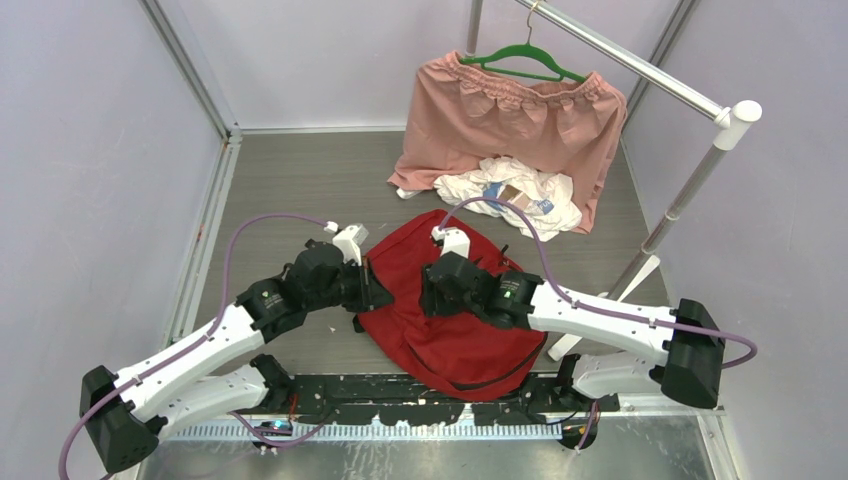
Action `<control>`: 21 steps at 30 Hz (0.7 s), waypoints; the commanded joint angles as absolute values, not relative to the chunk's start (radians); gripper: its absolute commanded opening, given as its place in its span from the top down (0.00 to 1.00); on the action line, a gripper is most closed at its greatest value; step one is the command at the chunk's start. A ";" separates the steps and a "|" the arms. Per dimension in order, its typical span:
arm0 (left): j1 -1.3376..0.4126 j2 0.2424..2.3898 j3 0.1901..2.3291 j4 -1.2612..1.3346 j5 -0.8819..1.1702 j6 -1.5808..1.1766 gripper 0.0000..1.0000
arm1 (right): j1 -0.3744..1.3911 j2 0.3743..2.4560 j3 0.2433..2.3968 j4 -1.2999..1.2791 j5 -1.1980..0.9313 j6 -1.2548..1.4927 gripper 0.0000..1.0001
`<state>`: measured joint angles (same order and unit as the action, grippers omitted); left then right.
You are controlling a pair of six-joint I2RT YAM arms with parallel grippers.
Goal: Pack the student bag
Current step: Zip the student bag at the center of the board.
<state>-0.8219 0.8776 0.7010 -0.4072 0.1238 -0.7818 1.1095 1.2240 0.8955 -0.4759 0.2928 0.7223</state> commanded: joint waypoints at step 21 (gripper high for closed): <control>-0.824 0.918 0.649 -0.251 0.171 -0.892 0.00 | 1.109 1.195 0.921 -0.399 0.306 0.723 0.99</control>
<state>-0.8219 0.9062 0.6762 -0.3611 0.1436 -0.8425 1.1099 1.2366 0.8959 -0.4374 0.2787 0.7136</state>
